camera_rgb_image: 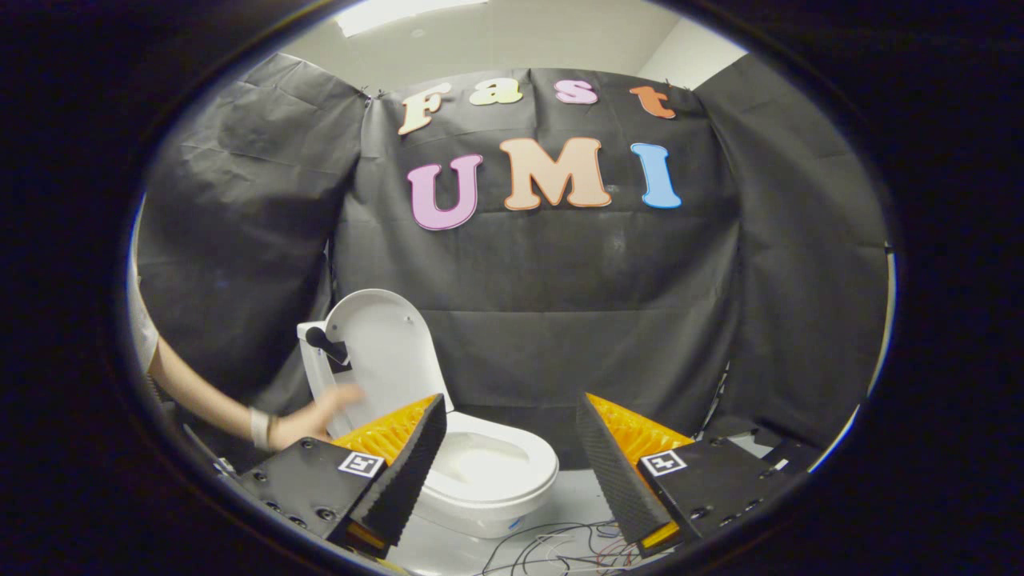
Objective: Open the toilet lid.
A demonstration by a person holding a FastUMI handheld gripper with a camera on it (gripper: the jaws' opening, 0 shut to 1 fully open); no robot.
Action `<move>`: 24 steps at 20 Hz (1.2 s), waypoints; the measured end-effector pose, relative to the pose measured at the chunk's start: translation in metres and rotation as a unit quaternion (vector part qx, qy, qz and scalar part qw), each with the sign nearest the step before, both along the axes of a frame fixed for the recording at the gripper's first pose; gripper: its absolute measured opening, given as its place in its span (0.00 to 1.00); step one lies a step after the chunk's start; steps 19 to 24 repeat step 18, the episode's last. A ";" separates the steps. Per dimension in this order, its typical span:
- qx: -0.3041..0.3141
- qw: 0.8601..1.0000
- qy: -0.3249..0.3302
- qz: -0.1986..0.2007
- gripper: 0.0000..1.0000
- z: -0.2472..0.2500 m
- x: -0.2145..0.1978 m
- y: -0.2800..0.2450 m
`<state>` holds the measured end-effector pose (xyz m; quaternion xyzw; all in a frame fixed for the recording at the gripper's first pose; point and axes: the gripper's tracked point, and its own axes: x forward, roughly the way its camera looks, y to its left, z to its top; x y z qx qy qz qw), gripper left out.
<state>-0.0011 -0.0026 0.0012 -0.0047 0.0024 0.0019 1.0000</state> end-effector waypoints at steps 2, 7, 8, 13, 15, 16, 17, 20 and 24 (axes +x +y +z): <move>0.000 1.000 0.000 0.000 1.00 -0.001 -0.001 0.000; 0.000 1.000 0.000 0.000 1.00 -0.001 0.000 0.000; 0.000 1.000 0.000 0.000 1.00 -0.001 -0.001 0.000; 0.000 1.000 0.000 0.000 1.00 0.000 0.000 0.001; 0.000 1.000 0.000 0.000 1.00 0.000 0.000 0.001; 0.000 1.000 0.000 0.000 1.00 0.000 0.000 0.001; 0.000 1.000 0.000 0.000 1.00 0.001 0.000 0.001; 0.000 1.000 0.000 0.000 1.00 0.000 0.001 0.002; 0.000 1.000 0.000 0.000 1.00 0.000 0.001 0.002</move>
